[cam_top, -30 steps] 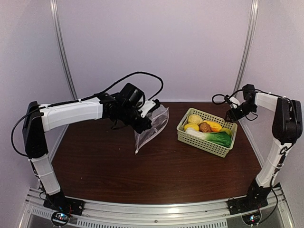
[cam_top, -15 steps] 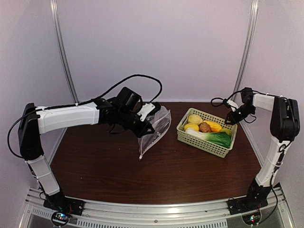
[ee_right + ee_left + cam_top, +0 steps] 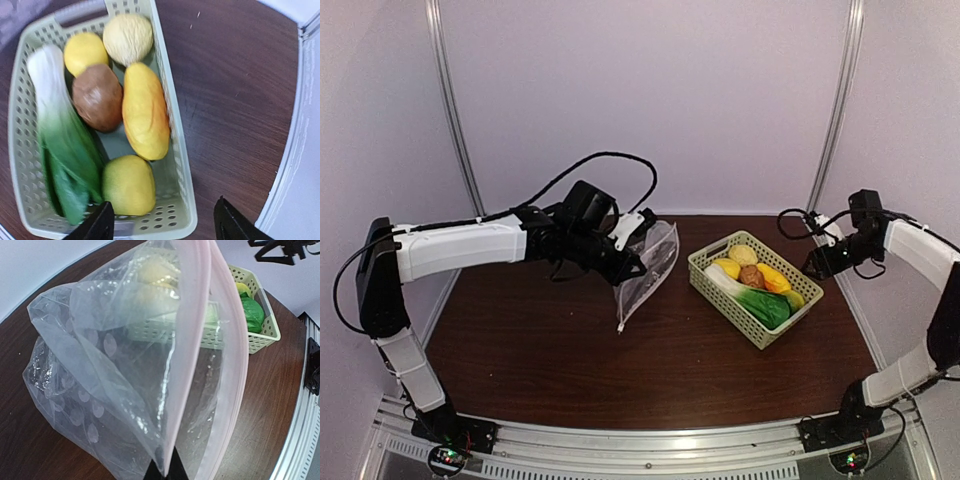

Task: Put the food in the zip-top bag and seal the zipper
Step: Adjust the bin at the center of the board, then adjust the zipper on the food storage bag.

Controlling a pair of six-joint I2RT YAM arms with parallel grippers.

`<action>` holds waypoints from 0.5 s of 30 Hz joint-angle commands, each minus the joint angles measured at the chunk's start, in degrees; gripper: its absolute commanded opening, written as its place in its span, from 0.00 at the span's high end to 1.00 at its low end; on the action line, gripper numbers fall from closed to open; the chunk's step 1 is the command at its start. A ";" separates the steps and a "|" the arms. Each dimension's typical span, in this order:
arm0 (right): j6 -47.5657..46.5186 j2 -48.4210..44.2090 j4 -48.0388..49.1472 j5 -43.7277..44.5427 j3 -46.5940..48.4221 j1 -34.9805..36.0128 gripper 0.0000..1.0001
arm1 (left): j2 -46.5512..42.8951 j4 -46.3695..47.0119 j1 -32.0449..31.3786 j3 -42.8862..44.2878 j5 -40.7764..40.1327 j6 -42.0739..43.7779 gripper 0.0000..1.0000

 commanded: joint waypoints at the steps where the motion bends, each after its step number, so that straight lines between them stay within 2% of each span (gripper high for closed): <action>1: 11.07 -11.04 3.85 -1.84 1.82 8.18 0.21 | -2.50 5.35 0.41 -0.53 -3.79 -5.74 1.00; 4: 11.79 -9.74 4.91 -4.38 5.78 18.56 0.20 | -2.20 6.84 0.41 0.74 -7.27 -10.52 1.00; 9: 19.38 1.81 7.05 -9.43 16.51 30.51 0.26 | -1.14 11.99 0.41 2.26 -14.34 -20.97 1.00; 15: 27.72 11.93 11.79 -11.93 26.03 38.35 0.26 | -0.39 19.82 -0.03 2.23 -19.16 -31.81 1.00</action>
